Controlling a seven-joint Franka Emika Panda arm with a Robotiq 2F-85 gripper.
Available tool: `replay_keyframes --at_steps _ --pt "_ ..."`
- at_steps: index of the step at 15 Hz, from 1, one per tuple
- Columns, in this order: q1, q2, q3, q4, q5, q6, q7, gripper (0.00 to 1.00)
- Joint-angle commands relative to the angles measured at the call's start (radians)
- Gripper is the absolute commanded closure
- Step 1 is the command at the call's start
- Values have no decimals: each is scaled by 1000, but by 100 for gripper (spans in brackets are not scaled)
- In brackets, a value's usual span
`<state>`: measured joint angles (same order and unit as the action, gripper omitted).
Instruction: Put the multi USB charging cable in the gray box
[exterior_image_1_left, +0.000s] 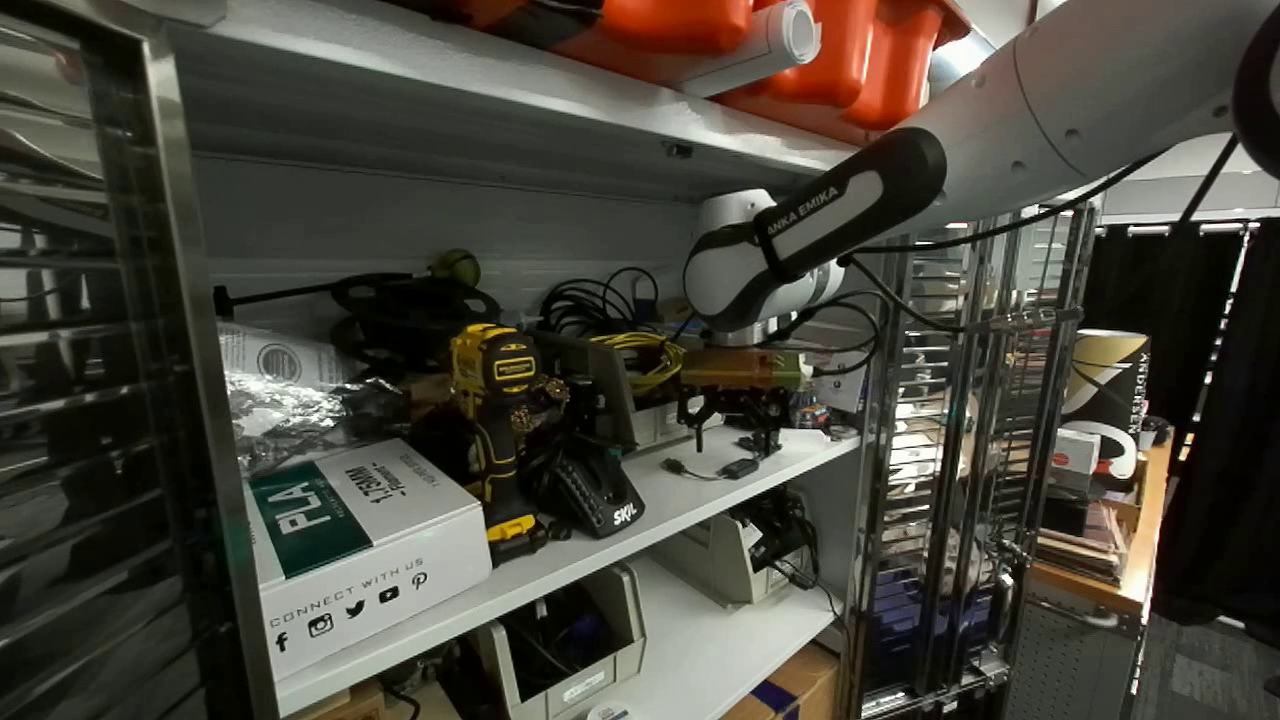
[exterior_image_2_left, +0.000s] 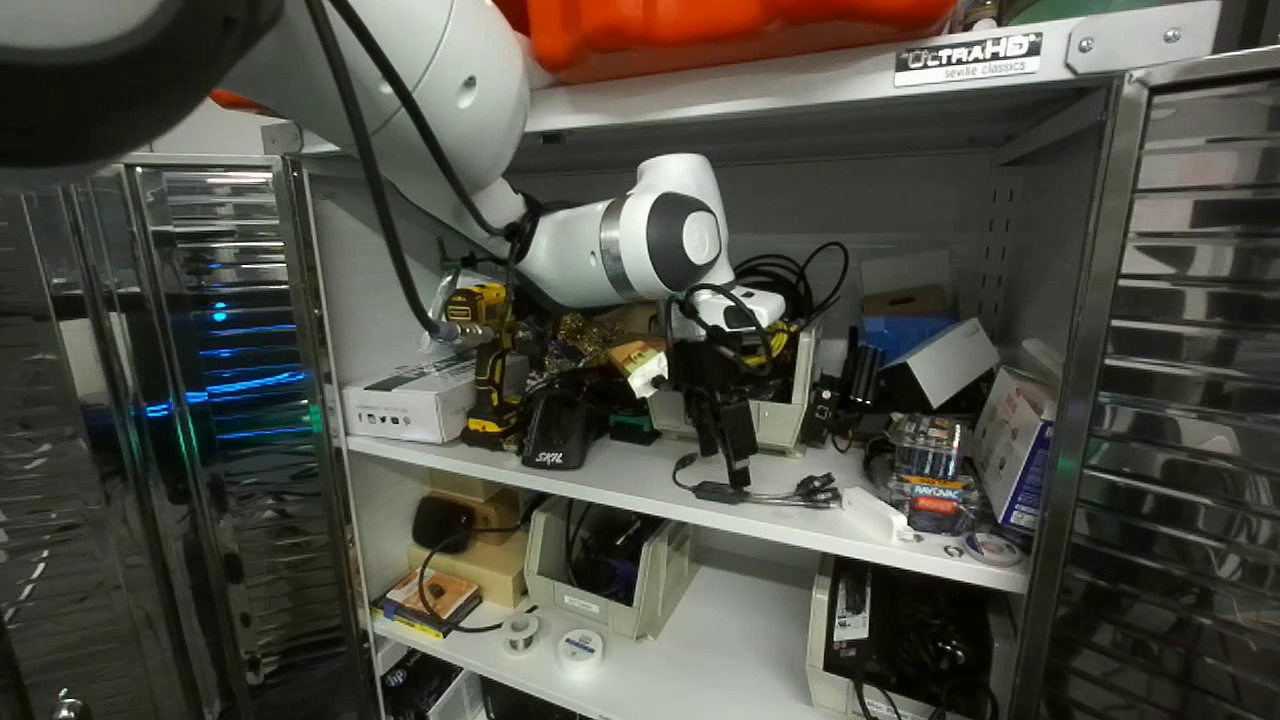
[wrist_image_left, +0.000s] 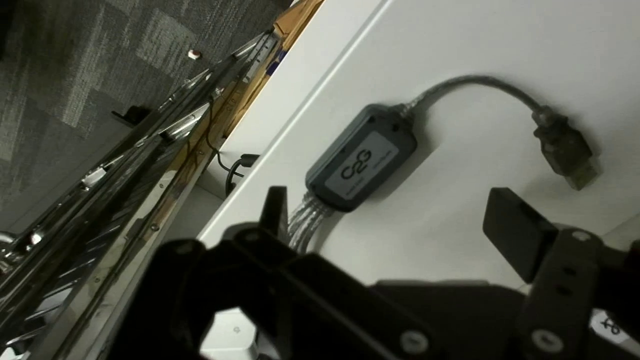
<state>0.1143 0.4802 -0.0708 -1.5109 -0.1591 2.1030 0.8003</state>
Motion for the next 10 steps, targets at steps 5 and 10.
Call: replay_keyframes --at_steps 5,10 --pt "26 57 -27 47 -50 -22 48 0" --pt "27 52 -23 41 -49 -36 45 0"
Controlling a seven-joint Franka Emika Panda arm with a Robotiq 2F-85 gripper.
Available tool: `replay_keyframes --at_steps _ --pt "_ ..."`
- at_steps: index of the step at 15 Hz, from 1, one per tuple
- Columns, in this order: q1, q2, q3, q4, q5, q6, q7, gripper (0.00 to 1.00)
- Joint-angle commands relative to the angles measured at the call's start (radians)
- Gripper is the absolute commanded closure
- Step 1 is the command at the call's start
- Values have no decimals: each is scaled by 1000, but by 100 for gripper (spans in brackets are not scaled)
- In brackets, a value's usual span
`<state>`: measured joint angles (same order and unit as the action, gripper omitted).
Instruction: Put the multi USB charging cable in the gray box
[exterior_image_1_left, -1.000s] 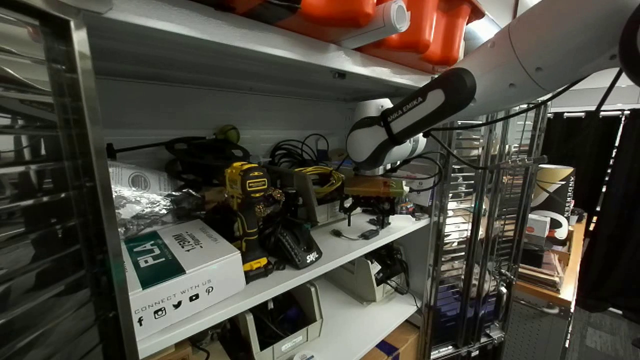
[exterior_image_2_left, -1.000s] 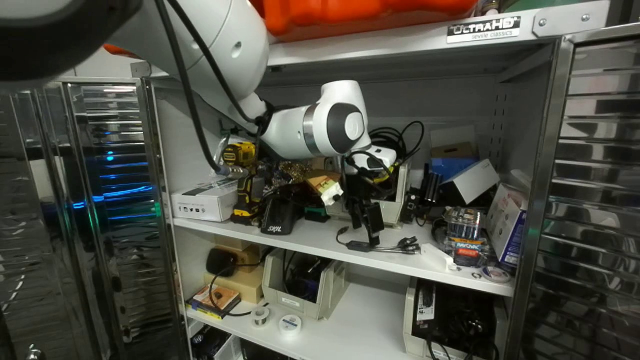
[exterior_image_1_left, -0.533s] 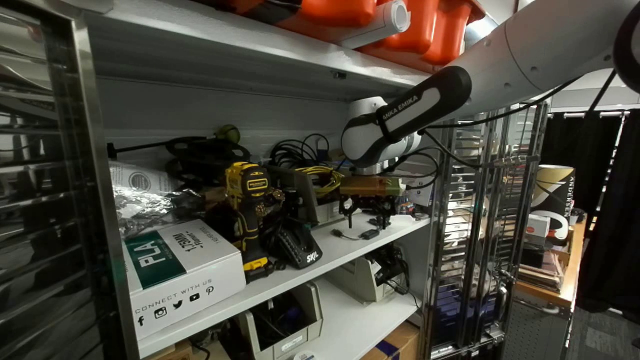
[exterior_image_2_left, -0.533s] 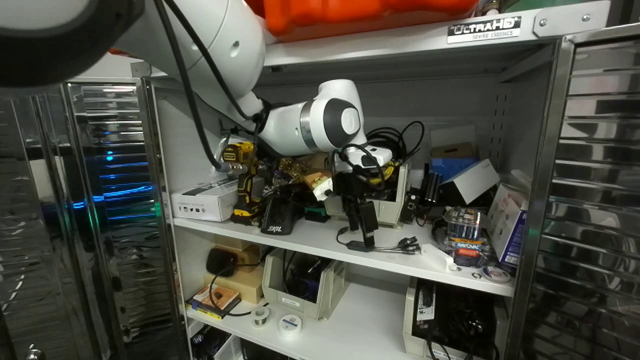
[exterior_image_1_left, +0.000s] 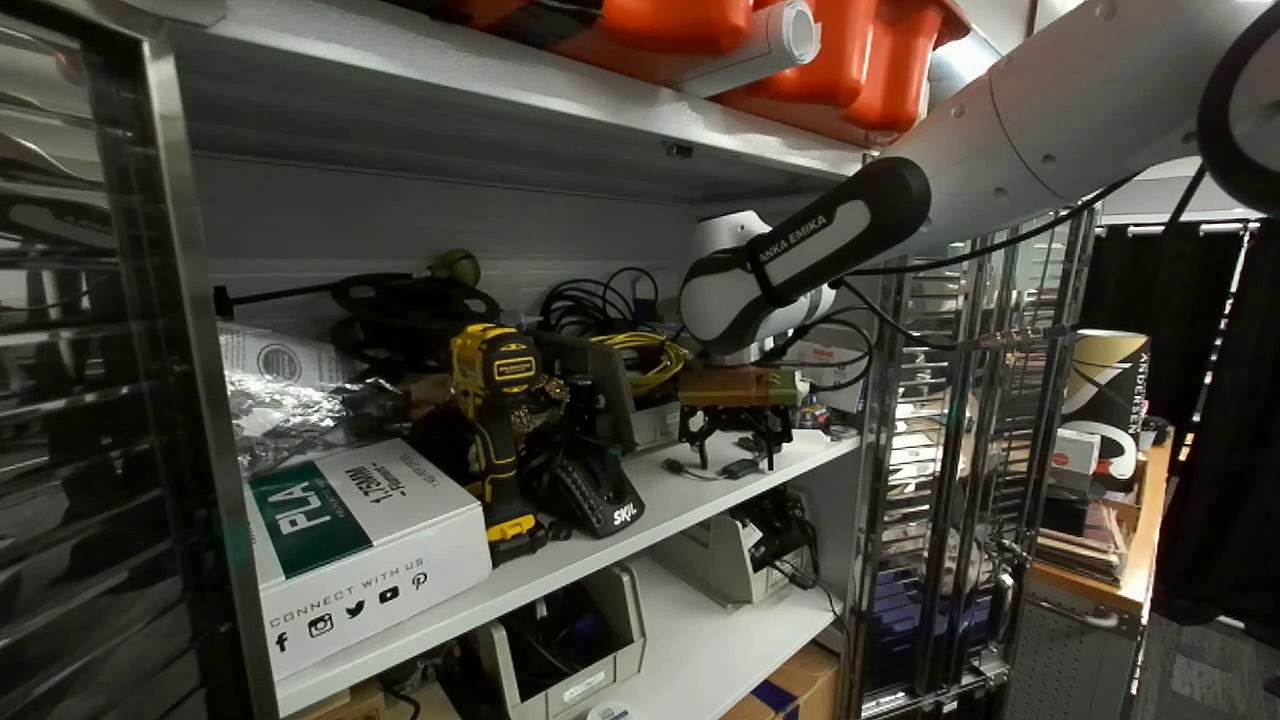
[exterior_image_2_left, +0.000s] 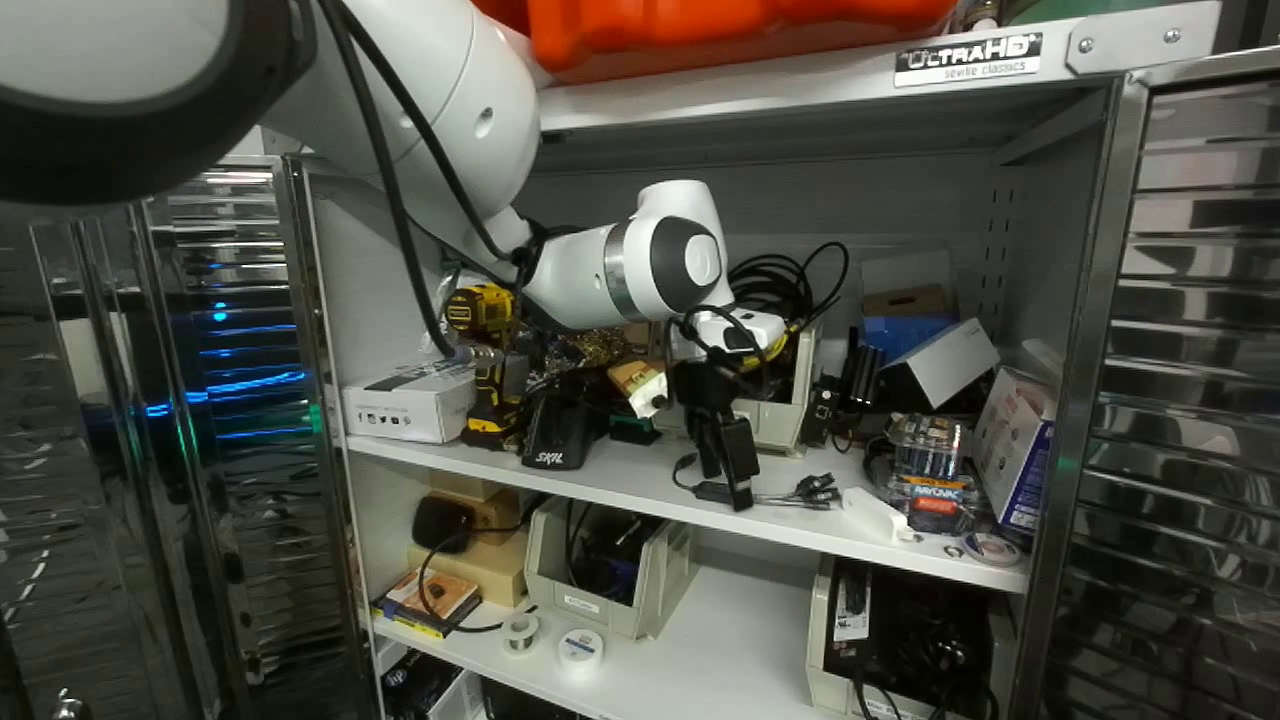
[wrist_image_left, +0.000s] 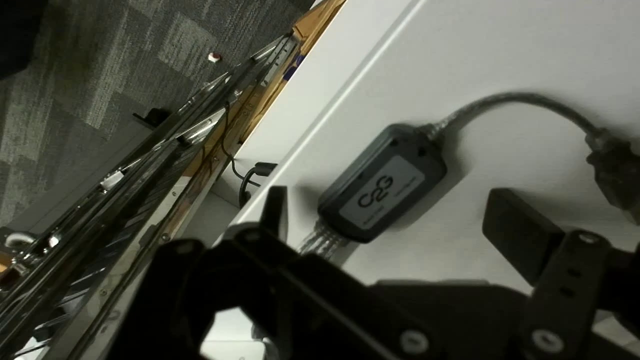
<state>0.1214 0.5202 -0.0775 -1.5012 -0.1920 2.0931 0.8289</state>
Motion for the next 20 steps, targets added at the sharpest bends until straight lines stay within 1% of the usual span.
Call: replay_keyframes --at_steps 1,2,4,5,7,8,9,10,11,12,13,14,15,17,20 --pt "20 10 -17 29 -16 -30 17 4" --pt "19 8 -15 27 -13 -33 14 27" --pt "21 2 -16 22 -13 -37 18 30" --pt "24 -4 -17 19 -16 -33 23 36" --pt "29 -11 -19 16 -22 -30 31 39" --pt "31 -14 -19 15 -23 -30 34 35" --pt "32 -17 -20 11 -24 -29 37 35" --pt "32 -19 -20 9 -25 -33 39 45" --pt "34 -18 -21 9 -29 -37 42 60" --pt "35 -18 -22 7 -32 -40 43 63" --pt "35 -20 -21 5 -32 -39 44 70" --pt "37 -25 -21 1 -34 -38 46 80" --pt "38 -32 -21 -5 -38 -38 49 84" --pt "41 -42 -20 -15 -48 -48 53 79" --pt "43 -64 -17 -42 -58 -42 60 79"
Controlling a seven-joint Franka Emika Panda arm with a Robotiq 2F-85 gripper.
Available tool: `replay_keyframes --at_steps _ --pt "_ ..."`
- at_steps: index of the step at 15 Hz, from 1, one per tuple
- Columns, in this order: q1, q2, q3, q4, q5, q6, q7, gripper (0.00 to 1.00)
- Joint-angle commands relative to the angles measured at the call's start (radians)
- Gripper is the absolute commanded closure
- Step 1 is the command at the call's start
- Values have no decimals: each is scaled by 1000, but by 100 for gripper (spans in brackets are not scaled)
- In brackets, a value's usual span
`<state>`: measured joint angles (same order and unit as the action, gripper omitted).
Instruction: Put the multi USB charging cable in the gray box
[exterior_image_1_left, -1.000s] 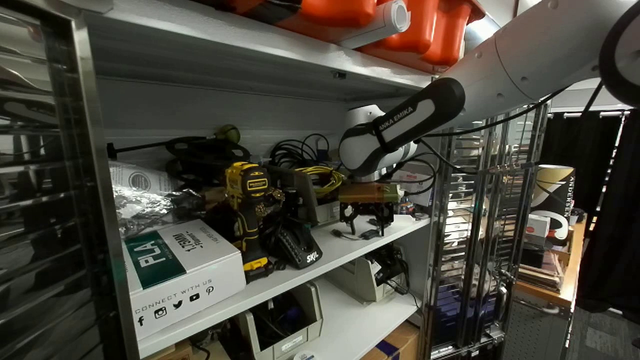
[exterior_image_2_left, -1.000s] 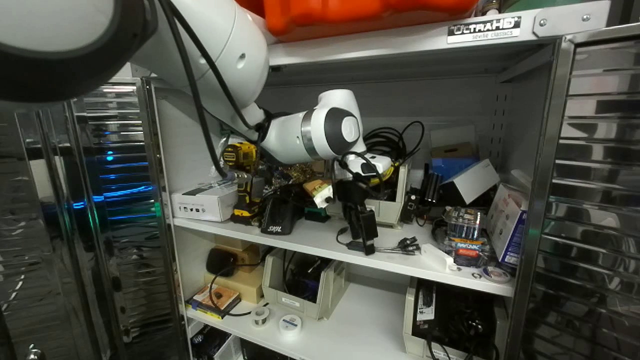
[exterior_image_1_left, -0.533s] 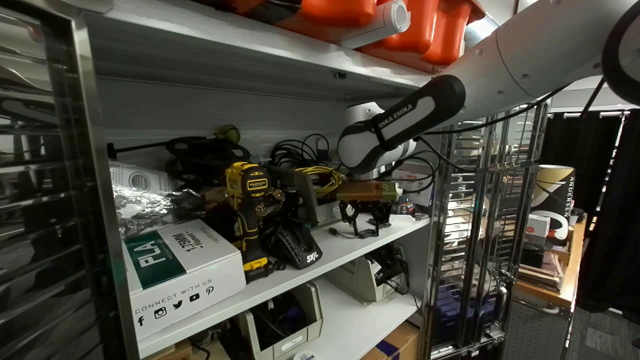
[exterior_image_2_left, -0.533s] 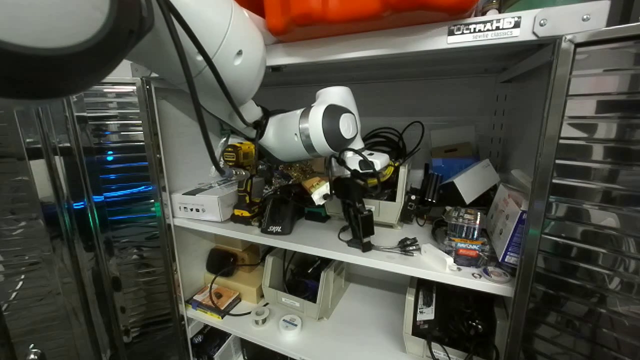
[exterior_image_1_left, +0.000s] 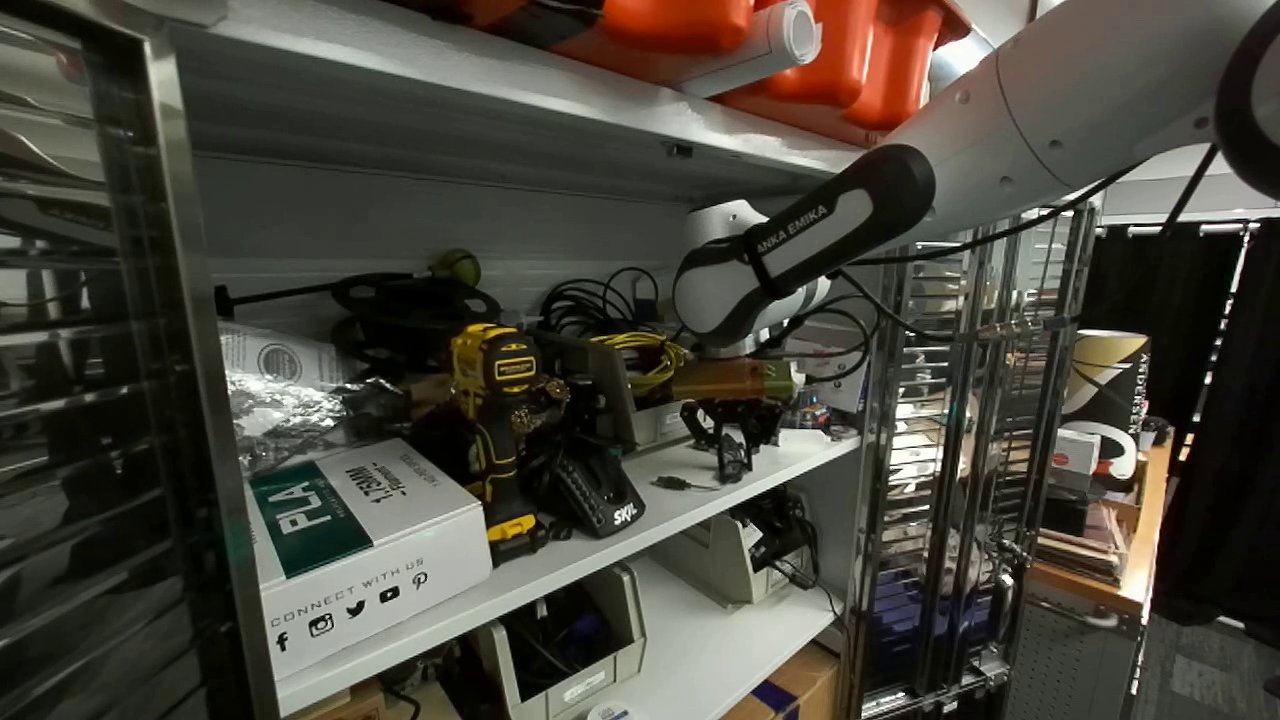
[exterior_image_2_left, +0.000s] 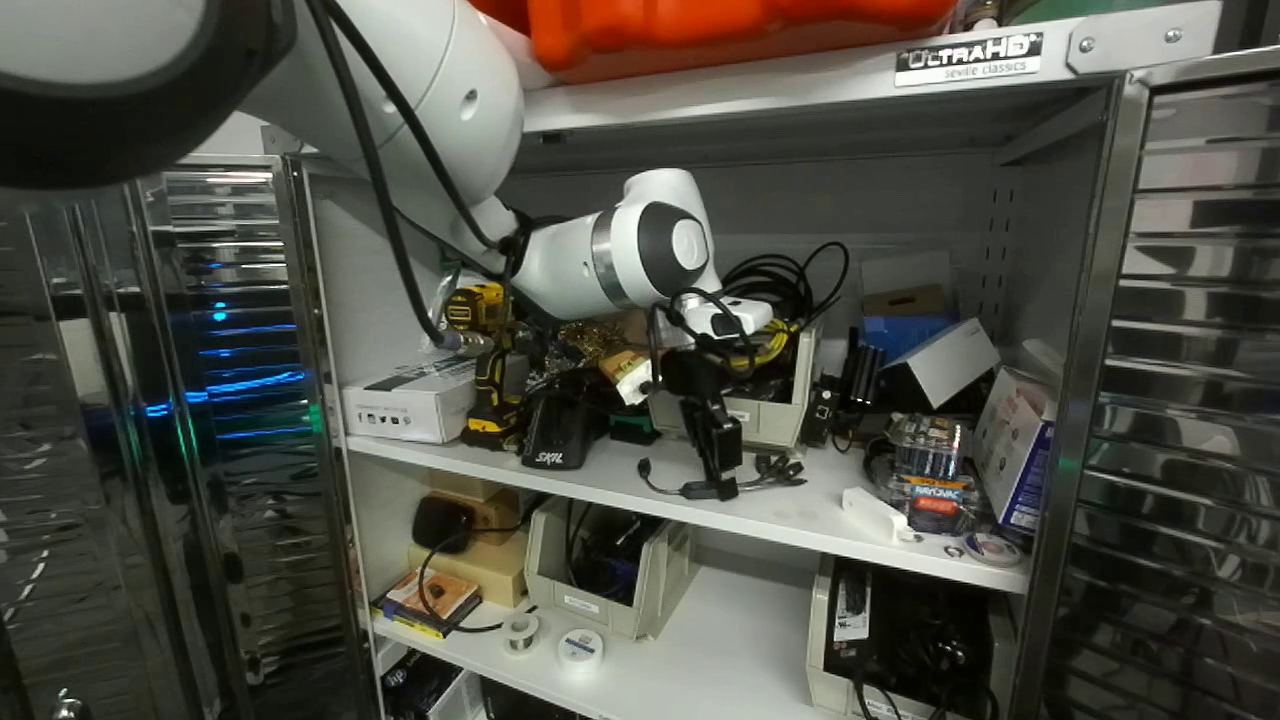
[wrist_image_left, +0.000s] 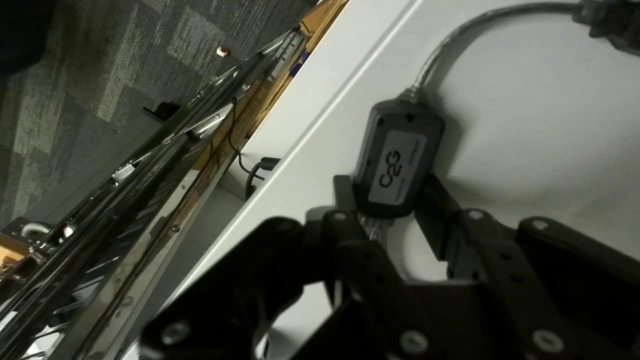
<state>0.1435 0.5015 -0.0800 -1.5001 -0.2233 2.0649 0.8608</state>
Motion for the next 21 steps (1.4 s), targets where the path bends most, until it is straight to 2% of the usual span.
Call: replay_keyframes --at_steps 1,6,10,15,21 --pt "24 -55 -15 -53 -31 -20 28 78" --pt "33 -187 5 -217 -44 -55 25 78" --pt "52 -330 14 -389 -116 -8 100 79" --pt "30 -465 49 -521 -261 147 268 80" --pt "-18 -547 77 -556 -427 341 477 82"
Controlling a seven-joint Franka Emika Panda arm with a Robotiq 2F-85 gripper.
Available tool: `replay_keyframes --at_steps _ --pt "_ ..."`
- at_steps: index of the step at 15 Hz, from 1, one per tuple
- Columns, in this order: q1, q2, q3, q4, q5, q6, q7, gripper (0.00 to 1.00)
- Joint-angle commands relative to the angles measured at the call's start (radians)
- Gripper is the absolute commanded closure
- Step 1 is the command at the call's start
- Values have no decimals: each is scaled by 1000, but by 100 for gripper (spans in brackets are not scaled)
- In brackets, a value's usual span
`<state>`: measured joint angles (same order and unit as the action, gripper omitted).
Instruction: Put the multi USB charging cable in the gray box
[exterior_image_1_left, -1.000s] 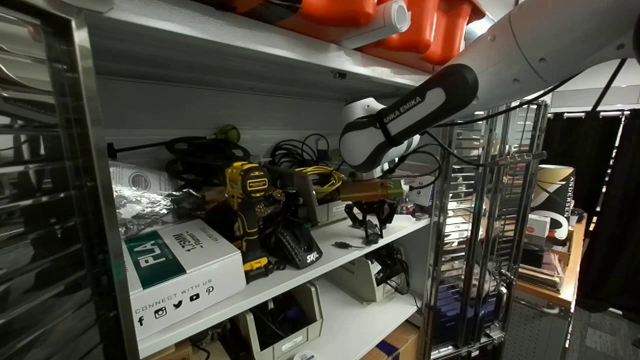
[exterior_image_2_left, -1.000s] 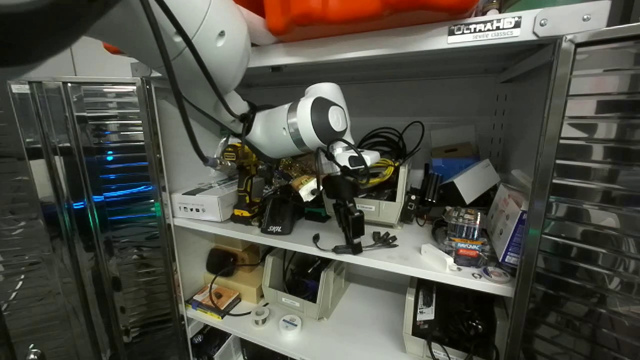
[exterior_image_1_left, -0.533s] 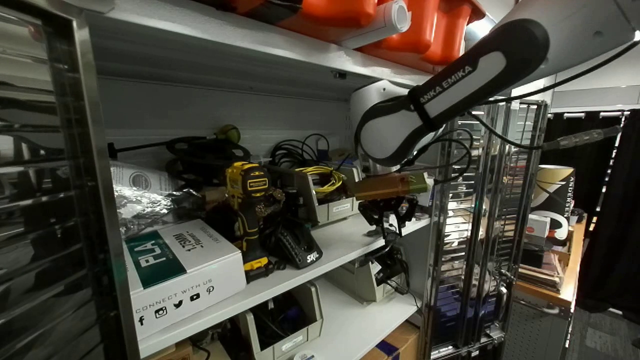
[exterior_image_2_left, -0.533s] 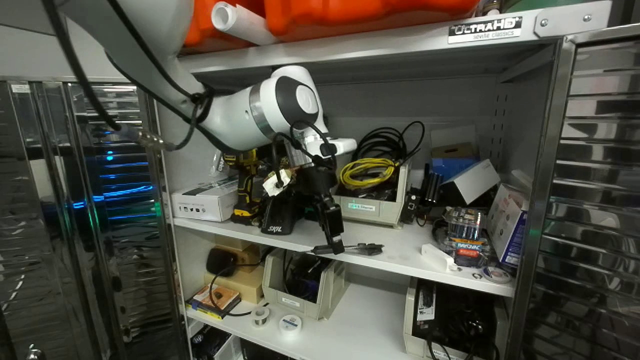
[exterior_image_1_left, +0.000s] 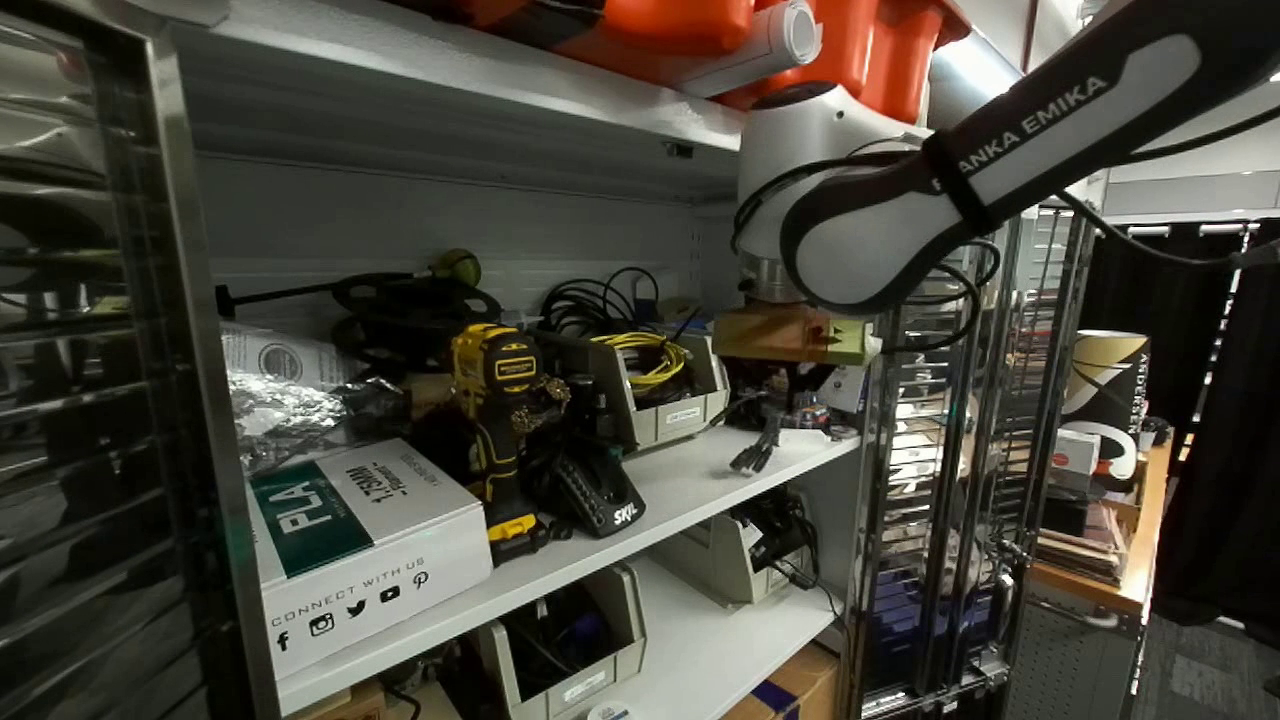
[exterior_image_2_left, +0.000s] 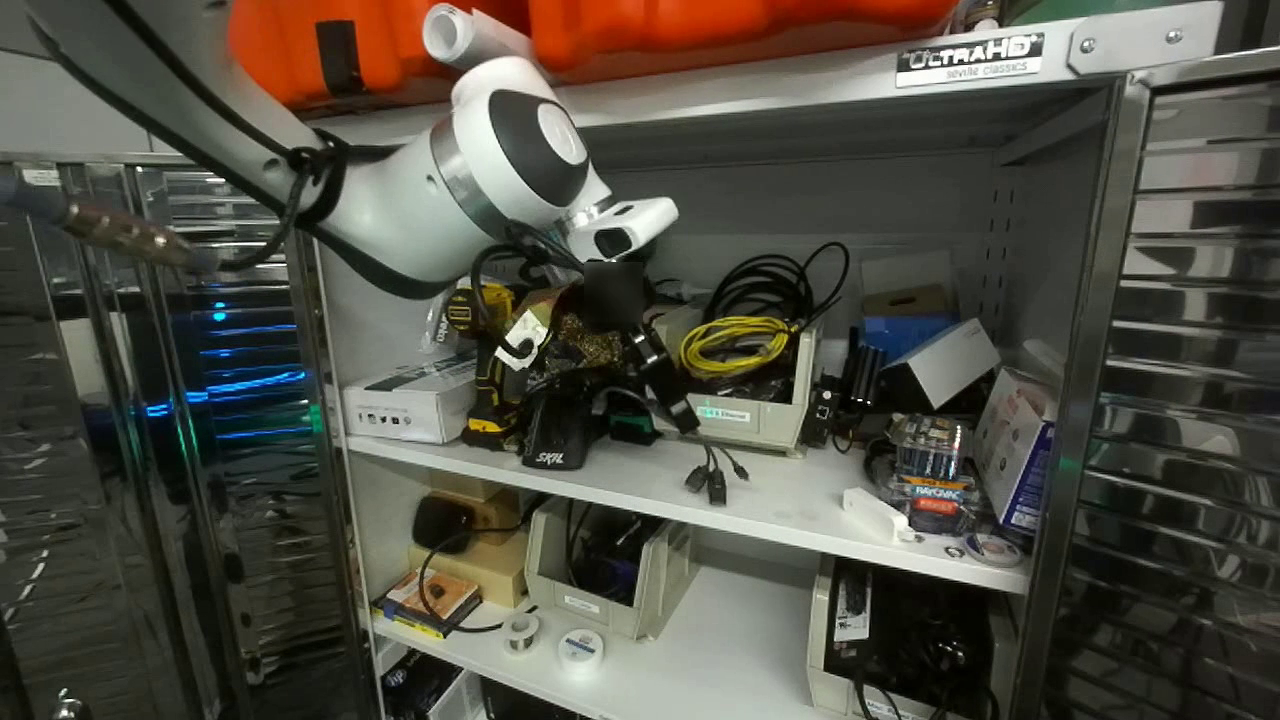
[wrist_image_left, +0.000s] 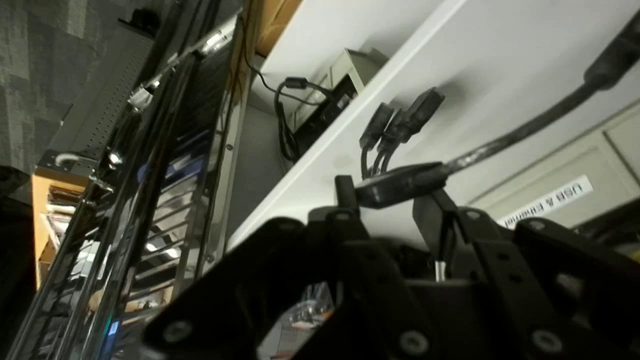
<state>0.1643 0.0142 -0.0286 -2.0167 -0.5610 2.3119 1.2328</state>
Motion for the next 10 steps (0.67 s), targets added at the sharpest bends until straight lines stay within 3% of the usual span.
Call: replay_keyframes --at_steps 1,8,10 --pt "-49 -67 31 -40 -131 123 148 82" --pt "-105 -36 47 36 -494 280 511 84" --pt "-94 -5 24 80 -604 333 600 84"
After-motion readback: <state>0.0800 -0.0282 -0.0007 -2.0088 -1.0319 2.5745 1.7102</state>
